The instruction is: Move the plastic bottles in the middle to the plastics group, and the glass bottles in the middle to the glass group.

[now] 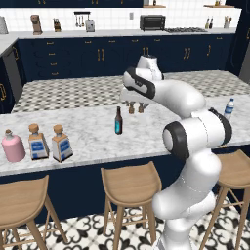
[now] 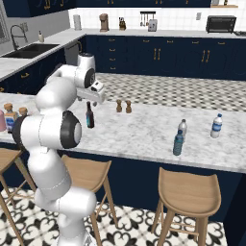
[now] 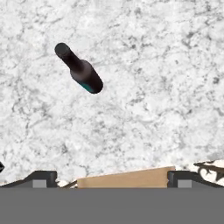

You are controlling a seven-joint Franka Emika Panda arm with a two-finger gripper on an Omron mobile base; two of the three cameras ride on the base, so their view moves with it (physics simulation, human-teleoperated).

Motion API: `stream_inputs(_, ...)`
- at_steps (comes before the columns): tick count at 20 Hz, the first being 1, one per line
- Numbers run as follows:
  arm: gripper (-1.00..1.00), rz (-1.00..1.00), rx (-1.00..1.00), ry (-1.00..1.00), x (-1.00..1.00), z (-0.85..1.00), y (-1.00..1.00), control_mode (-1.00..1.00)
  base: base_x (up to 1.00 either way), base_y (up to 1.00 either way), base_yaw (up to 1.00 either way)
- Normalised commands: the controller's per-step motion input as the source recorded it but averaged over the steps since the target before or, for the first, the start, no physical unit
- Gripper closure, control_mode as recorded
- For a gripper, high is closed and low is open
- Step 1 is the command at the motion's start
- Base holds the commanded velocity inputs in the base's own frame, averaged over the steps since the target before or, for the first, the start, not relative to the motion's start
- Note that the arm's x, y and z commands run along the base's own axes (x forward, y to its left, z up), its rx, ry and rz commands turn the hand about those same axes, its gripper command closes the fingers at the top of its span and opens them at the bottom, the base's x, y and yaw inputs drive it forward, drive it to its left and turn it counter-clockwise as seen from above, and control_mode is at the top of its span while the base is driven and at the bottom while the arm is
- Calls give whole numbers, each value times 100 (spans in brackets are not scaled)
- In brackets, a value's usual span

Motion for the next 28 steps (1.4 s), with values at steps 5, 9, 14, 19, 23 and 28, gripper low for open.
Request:
stream_inputs(5, -100, 1, 0, 0, 44, 0, 0, -100, 0, 0, 0)
stream_inputs(9, -100, 2, 0, 0, 45, 0, 6, -100, 0, 0, 0)
stream_inputs(14, -100, 14, 0, 0, 59, -7, 25, -100, 0, 0, 0)
stream_inputs(19, -100, 21, -5, 0, 57, -42, 28, -100, 0, 0, 0)
stream_inputs(23, -100, 22, -12, 0, 60, -62, 22, -100, 0, 0, 0)
stream_inputs(28, -100, 16, -6, 0, 47, -27, 20, -100, 0, 0, 0)
